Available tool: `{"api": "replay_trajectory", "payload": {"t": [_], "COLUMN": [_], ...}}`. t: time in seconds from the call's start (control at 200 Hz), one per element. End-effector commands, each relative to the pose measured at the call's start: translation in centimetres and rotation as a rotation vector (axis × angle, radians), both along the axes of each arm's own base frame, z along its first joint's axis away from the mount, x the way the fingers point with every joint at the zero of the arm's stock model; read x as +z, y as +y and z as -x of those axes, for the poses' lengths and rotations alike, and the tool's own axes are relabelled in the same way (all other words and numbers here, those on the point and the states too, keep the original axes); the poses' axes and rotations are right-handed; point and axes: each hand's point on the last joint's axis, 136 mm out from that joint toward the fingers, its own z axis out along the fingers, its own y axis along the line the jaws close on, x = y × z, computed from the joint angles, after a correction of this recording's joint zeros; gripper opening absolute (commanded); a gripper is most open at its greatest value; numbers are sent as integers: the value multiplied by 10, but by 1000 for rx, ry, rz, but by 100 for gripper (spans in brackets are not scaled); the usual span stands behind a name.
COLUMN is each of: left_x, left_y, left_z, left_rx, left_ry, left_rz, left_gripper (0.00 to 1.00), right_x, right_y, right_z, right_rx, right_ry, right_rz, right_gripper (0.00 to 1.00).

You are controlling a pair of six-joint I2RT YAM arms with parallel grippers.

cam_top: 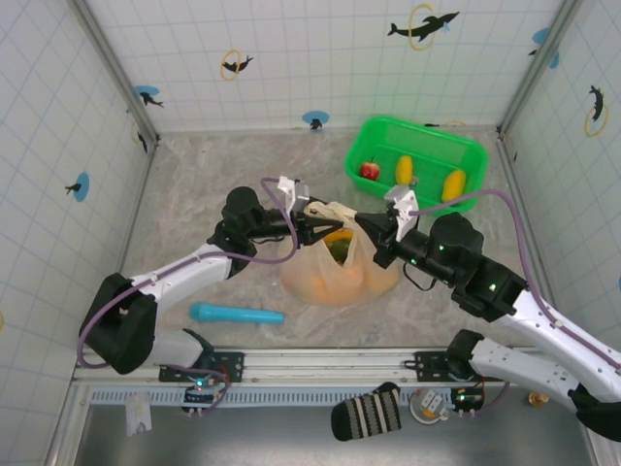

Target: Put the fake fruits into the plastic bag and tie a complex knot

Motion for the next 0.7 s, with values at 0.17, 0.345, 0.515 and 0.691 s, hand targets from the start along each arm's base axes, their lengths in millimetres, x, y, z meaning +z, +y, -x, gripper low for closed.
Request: {"api": "replay_trajectory", "payload": {"t": [0.17, 0.345, 0.515, 0.691], "left_x": [17, 29, 33, 34], "left_y": [11, 19, 21, 20], "left_z": [3, 3, 4, 2], "left_rx": [-20, -29, -39, -53], "left_ry": [21, 44, 70, 107], "left_rz": [86, 147, 178, 190], "left_gripper": [51, 53, 57, 60], "right_x": [3, -5, -21, -38], "right_y": [-3, -1, 7, 21], "right_z": [-1, 3, 10, 24], "right_rx": [-19, 6, 51, 129], "right_ry": [-29, -25, 3, 2], "right_rz": [-35, -35, -44, -37], "right_gripper": [0, 0, 0, 0]}}
